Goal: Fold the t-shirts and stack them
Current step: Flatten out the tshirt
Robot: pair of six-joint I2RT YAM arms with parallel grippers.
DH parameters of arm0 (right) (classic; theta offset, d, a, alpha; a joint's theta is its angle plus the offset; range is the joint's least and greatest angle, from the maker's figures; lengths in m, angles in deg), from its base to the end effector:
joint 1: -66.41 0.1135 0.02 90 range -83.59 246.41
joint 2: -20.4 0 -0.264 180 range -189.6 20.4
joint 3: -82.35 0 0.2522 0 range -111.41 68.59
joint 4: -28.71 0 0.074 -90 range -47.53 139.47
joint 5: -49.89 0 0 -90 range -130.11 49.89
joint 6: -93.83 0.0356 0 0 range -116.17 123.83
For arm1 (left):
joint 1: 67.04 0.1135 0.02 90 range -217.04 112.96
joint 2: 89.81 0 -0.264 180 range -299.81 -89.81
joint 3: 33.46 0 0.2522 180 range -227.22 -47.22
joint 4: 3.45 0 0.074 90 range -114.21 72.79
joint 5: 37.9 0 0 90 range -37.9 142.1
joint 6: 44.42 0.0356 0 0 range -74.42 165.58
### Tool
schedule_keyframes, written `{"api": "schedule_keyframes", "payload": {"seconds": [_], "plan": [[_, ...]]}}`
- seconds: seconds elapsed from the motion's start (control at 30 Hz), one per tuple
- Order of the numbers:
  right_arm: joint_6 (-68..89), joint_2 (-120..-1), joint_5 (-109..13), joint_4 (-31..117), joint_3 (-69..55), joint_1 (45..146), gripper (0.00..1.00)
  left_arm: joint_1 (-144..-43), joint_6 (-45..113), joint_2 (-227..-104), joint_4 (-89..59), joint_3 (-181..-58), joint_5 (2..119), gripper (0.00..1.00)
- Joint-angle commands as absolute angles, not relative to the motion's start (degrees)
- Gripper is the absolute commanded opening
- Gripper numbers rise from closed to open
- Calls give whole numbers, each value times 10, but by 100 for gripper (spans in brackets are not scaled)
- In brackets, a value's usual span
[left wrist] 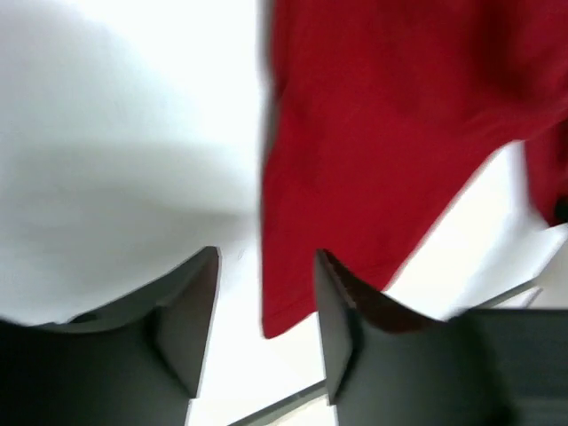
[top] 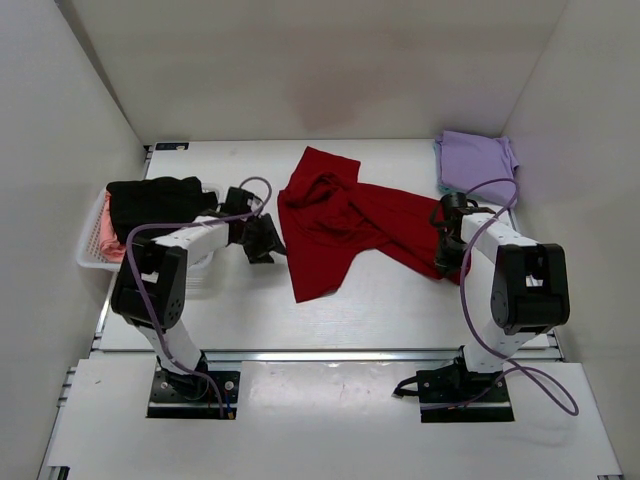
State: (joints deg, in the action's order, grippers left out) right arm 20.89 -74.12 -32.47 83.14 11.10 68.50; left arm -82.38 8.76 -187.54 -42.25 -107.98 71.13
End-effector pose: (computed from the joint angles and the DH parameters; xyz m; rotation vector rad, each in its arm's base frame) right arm 0.2957 0.0061 0.1703 0.3991 2.8773 -0.1392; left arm 0.3227 -0.1006 0.1806 -0.4009 2.7322 -0.7177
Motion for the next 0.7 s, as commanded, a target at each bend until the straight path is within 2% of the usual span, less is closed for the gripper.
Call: {"api": "schedule_keyframes", "payload": {"seconds": [0.0,0.03,0.1,0.17,0.3,0.47,0.57,0.6,0.67], "plan": [[217,-736,-322,823,96,693,0,-864,64,-1864,-386,-1037,715,60],[218,-734,-323,823,98,694,0,-870,62,-1865,-385,-1040,703,66],[219,-730,-322,825,103,695,0,-905,64,-1878,-399,-1055,679,69],[220,-720,-325,819,113,695,0,-930,78,-1895,-417,-1078,643,66],[222,-704,-328,821,123,684,1,-969,86,-1938,-461,-1107,592,68],[224,-682,-330,819,130,673,0,-1000,104,-1956,-503,-1074,532,68],[224,-669,-336,817,137,672,0,-997,102,-1942,-497,-1031,523,72],[224,-668,-335,816,143,667,0,-996,103,-1942,-495,-1024,522,66],[225,-658,-340,810,150,665,0,-997,114,-1958,-499,-1028,522,42]]}}
